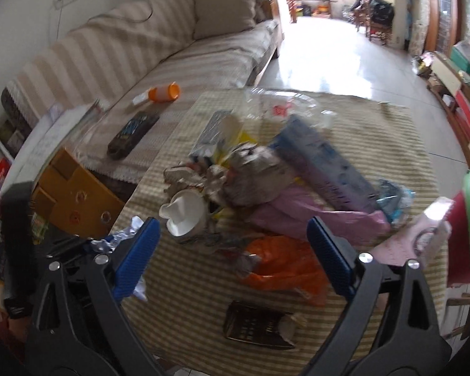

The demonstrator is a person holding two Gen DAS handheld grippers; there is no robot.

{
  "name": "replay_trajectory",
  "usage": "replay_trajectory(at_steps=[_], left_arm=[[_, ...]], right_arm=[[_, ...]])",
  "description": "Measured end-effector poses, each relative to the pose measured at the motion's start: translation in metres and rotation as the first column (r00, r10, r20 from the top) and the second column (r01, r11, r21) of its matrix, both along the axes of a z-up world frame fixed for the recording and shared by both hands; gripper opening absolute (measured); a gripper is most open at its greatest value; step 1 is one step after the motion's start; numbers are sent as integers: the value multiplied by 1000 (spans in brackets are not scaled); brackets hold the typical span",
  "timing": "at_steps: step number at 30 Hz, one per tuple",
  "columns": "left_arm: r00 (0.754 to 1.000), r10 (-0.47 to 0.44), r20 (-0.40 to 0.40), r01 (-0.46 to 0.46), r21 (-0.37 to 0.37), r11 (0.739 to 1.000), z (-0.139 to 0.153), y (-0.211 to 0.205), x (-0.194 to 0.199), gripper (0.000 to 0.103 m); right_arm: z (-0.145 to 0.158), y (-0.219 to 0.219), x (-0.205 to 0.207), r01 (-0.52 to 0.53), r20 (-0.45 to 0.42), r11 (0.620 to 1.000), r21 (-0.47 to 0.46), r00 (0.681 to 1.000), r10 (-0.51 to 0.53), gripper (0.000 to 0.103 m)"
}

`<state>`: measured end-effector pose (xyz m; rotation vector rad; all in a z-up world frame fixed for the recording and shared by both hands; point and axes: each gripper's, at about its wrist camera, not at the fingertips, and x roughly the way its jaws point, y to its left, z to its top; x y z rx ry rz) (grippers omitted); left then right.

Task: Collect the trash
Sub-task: 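Grasp the crumpled white paper with the left gripper while the right grasps the white cup, then carry the crumpled paper and white cup with both grippers over the red bucket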

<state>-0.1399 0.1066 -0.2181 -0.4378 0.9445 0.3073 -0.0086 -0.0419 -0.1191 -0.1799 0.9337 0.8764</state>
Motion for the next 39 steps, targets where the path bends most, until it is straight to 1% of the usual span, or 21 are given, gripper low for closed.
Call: replay_trajectory(at_steps=[1,3,4,9,13,14,15,16,19,22,26,29,32,36,39], left_arm=[[1000,10,4,-10,-5,1000,2,0,-6,34],[999,37,6,-36,-18,999,3,2,-13,34],[999,47,2,-47,-24,999,2,5,-19,34],[997,76,-16,-77,-43,996,-3,4,-30,34],[996,84,-16,-85,-41,996,-5,9,-31,34],[996,85,-14,-85,-39,996,-4,9,-31,35],[996,84,-14,-85,-37,996,-4,9,-31,35],[996,84,-12,-84,-34,996,-3,9,-32,35],[996,85,-8,-85,-28,996,-1,7,-30,35],[996,85,-10,-85,-23,996,0,5,-28,35],[997,83,2,-83,-17,996,6,3,-21,35],[998,61,33,-61,3,998,19,-2,-6,35],[997,24,76,-26,27,999,35,-12,15,35],[990,-41,137,35,47,998,54,-30,52,35],[980,-87,179,78,55,995,67,-48,80,35]], right_arm=[[-5,8,-1,-19,-17,1000,-5,1000,19,82],[-17,26,-3,-58,-38,998,-19,998,57,75],[-20,33,-4,-69,-43,997,-31,997,67,73],[-38,59,-4,-109,-72,992,-58,992,104,73],[-52,74,-5,-120,-64,986,-114,992,113,72],[-56,76,-5,-121,-64,985,-123,991,114,67],[-58,75,-4,-130,-77,985,-113,990,122,52],[-58,74,-3,-132,-88,987,-97,988,124,52],[-51,69,-8,-140,-62,988,-69,989,136,51],[-30,52,-12,-141,-46,990,-2,989,141,51],[5,20,-15,-95,13,992,78,995,94,51],[24,-9,-10,-26,52,992,124,998,19,51],[36,-41,3,61,75,986,155,995,-73,51],[45,-81,18,164,85,971,175,980,-180,51],[47,-110,31,233,98,956,180,962,-253,51]])
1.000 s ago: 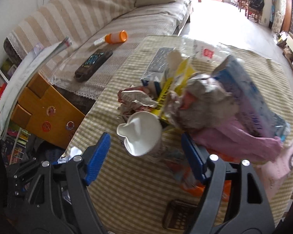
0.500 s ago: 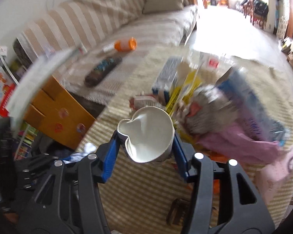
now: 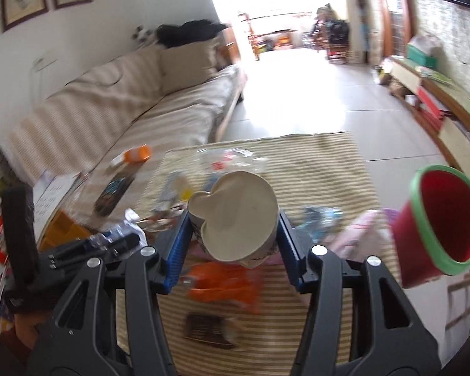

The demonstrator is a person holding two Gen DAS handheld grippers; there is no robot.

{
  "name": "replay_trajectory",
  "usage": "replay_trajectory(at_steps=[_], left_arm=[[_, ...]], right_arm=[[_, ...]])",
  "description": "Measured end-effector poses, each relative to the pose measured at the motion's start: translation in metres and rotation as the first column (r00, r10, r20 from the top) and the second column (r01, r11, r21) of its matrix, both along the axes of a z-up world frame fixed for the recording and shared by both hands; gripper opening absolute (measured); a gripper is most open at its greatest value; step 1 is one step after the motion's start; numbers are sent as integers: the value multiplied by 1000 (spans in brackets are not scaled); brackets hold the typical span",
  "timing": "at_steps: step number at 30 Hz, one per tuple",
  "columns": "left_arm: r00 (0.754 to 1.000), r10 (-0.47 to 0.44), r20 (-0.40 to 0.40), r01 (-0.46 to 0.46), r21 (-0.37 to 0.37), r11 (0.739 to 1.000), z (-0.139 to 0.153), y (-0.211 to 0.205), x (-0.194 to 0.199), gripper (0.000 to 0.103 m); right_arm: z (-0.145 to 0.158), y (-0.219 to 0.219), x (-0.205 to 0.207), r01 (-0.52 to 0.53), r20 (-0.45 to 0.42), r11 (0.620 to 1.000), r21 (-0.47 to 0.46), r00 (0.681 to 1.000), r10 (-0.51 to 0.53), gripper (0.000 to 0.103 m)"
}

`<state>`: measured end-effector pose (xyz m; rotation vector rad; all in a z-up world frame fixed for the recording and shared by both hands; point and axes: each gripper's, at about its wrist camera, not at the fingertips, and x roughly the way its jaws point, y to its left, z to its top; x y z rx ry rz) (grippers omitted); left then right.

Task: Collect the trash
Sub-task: 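Carry the crumpled paper and white cup with both grippers over the red bucket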

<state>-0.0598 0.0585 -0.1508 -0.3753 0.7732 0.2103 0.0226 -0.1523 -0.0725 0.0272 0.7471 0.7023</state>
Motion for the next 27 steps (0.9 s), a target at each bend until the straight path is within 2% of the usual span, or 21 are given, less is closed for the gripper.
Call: replay_trajectory(at_steps=[10,19,24,27], left_arm=[[990,-125,69,128,-29,991,21,-62,87,35],[947,-299,119,305,-43,951,31,-151,158,35],[928,-356,114,363,-52,930,29,-193,188,35],[916,-389,99,396,-55,917,24,-215,204,35]], right_arm=[[-6,-99,45,220,8,975,17,976,-220,52],[-27,-198,91,444,0,896,9,896,-444,52],[-55,-242,127,516,-61,856,-27,854,-517,52],[-69,-252,143,539,-90,842,-35,837,-540,52]])
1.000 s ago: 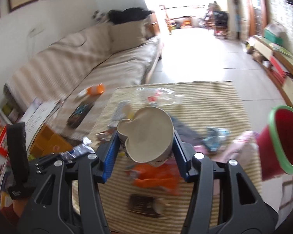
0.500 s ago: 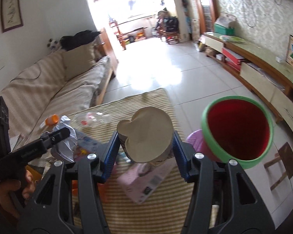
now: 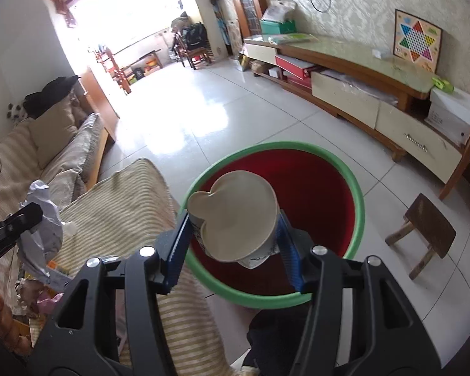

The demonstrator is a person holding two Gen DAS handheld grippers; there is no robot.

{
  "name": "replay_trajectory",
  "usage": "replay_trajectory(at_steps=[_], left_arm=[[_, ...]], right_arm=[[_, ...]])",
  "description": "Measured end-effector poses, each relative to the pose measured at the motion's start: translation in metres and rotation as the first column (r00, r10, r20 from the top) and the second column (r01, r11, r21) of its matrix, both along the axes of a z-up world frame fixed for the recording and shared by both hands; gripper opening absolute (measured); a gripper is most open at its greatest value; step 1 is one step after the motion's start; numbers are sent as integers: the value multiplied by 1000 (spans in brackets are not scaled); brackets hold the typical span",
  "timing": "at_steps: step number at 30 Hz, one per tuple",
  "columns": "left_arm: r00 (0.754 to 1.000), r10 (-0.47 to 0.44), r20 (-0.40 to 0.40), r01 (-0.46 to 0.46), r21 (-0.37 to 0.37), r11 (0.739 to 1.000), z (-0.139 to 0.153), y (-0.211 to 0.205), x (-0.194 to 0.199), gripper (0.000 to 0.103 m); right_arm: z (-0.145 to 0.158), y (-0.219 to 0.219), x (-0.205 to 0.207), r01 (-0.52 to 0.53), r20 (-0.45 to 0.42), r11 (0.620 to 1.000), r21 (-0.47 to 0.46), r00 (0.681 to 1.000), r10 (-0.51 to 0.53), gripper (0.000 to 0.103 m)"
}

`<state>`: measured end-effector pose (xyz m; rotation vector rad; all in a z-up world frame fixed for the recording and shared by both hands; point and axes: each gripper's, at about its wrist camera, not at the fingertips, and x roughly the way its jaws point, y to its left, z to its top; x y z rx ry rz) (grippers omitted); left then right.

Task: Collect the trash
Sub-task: 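Carry the crumpled paper and white cup with both grippers over the red bucket, then open both grippers to drop the paper and cup into the red bucket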

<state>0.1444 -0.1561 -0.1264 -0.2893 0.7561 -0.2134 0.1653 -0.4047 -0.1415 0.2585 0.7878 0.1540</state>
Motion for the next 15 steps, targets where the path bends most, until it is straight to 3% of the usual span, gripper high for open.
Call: replay_trajectory(at_steps=[2,4,5,15], left_arm=[[1000,-27,-11,27,0,1000,-4,-14,11,35],[998,-55,-22,55,-4,998,-8,-27,21,35],[997,-71,-29,71,-6,997,-11,-35,27,35],[971,-214,-104,215,0,977,-48,-103,79,35]], right_arm=[[-9,-5,8,18,-21,1000,3,1000,-18,56],[-12,-13,10,66,-18,998,-3,998,-66,76],[-12,-18,6,97,-8,995,-4,995,-97,79],[-16,-64,-27,276,-9,961,6,961,-276,81]])
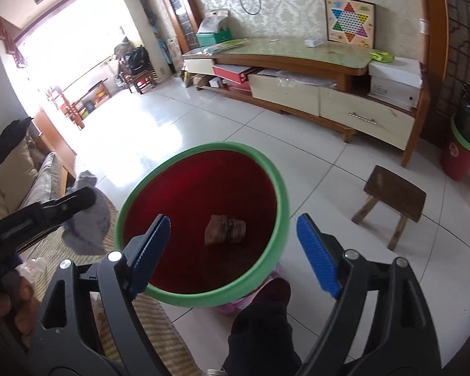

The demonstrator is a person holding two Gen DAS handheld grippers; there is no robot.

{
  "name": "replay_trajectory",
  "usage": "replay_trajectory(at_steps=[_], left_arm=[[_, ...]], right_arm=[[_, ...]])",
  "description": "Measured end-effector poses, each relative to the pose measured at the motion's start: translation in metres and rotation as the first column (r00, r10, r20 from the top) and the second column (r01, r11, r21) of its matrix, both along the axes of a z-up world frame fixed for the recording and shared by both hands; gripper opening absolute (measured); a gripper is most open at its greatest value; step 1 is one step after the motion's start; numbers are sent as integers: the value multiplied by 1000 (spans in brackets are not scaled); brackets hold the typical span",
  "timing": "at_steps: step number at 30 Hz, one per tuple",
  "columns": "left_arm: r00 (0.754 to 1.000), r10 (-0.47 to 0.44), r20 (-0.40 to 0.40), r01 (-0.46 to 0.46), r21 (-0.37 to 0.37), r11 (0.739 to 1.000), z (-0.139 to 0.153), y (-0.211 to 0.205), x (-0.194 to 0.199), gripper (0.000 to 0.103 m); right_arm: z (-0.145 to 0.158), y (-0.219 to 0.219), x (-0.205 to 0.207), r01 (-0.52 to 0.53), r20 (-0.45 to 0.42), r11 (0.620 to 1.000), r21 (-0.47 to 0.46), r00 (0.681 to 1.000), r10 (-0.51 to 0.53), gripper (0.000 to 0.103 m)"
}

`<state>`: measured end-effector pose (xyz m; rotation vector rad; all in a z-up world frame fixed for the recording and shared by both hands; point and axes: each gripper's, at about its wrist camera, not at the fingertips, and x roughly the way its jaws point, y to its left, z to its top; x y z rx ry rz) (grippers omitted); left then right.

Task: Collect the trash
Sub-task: 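Open both grippers to drop the paper and cup into the red bucket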

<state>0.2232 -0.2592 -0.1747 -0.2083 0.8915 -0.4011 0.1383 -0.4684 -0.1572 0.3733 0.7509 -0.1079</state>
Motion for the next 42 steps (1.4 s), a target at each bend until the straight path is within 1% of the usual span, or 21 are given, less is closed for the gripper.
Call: replay_trajectory(at_steps=[2,5,6,7,9,12,14,16,18,20,23,24,25,26,28,30,32,35,38,40,42], left_arm=[[1000,-10,-19,10,-17,1000,-7,-7,5,36],[1000,-11,-11,11,-1,1000,-8,-14,5,41],[1000,-9,-4,9,8,1000,-7,-15,6,47],[1000,-2,0,2,18,1000,-6,-16,7,64],[1000,14,15,-15,19,1000,-4,-17,8,78],[999,22,23,-23,35,999,0,-9,5,79],[999,20,31,-22,59,998,3,-5,0,79],[999,14,42,-18,83,996,5,-1,-4,79],[999,5,53,-10,103,995,7,1,-8,79],[998,-3,63,-5,116,993,10,2,-10,79],[997,-11,82,0,135,991,15,2,-12,79],[996,-12,86,0,139,990,16,3,-13,79],[996,-12,89,0,140,990,17,3,-13,79],[996,-13,89,0,140,990,17,4,-13,79],[996,-10,93,-3,144,990,18,4,-14,79],[995,-2,99,-12,145,989,20,7,-15,79],[995,9,99,-23,137,990,22,9,-15,79],[995,30,99,-43,127,991,25,16,-19,79],[993,58,101,-69,114,991,29,25,-23,80],[991,81,104,-93,111,989,34,31,-30,85],[989,93,115,-107,116,988,39,38,-37,86]], right_arm=[[-2,-5,-3,12,-11,1000,5,1000,-12,81],[-3,-9,-3,17,-14,1000,-6,1000,-17,81],[-3,-9,-2,16,-13,1000,-10,1000,-16,81],[-5,-9,0,15,-13,1000,-11,1000,-15,82],[-7,-11,2,25,-1,1000,-9,1000,-25,86],[-8,-15,12,84,88,996,-30,993,-81,92],[-13,-20,25,143,155,987,-69,979,-131,92],[-22,-25,49,138,151,986,-89,981,-124,92],[-34,-27,74,104,128,990,-94,988,-91,92],[-41,-25,89,77,112,991,-108,992,-65,92],[-39,-17,96,48,129,990,-136,991,-31,92],[-37,-15,96,42,143,989,-143,989,-22,94],[-37,-13,97,38,151,989,-144,988,-16,98],[-38,-10,99,29,141,990,-140,990,-9,98],[-42,-6,106,10,87,993,-122,996,1,98],[-43,-5,107,12,90,997,-82,996,-4,98],[-51,-4,109,8,50,1000,9,999,-8,98],[-52,-4,109,12,53,998,59,998,-16,98],[-57,-5,110,-1,39,993,120,999,-3,98],[-57,-6,110,9,39,991,132,999,-14,98],[-58,-7,107,27,50,991,128,998,-33,98]])
